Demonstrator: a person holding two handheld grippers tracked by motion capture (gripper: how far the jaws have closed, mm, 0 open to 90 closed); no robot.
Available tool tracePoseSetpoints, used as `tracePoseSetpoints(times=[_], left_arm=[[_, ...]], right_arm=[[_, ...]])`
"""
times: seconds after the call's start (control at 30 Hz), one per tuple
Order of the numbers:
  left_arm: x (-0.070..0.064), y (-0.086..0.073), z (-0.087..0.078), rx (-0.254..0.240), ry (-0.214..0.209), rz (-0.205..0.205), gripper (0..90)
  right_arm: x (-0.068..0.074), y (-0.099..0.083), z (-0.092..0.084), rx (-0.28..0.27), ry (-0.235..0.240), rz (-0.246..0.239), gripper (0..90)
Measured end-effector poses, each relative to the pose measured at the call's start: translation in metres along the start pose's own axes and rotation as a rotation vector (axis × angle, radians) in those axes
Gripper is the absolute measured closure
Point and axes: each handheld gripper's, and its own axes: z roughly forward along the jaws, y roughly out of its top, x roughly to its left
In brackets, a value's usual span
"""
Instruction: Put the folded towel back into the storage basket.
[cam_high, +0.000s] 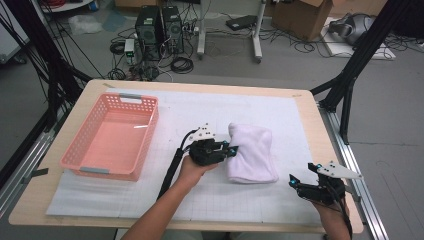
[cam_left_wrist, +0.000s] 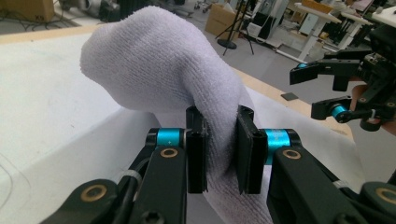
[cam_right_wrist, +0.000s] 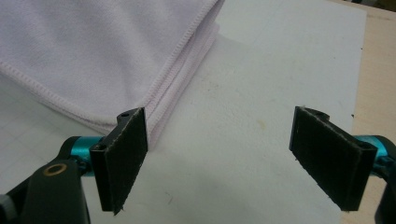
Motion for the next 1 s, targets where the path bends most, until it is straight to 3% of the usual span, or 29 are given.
tracePoseSetpoints(times=[0.37,1.0], left_arm=[[-0.001,0.009,-0.02,-0.051,-0.031,0.041,76.6],[0.0,0.026,-0.056,-0.108,-0.03,0.109,76.9]], right_arm=[[0.002,0.001,0.002,-0.007,0.007,-0.004,18.3],[0.004,0.004,0.002,-0.01,0.011,-0.009,18.3]])
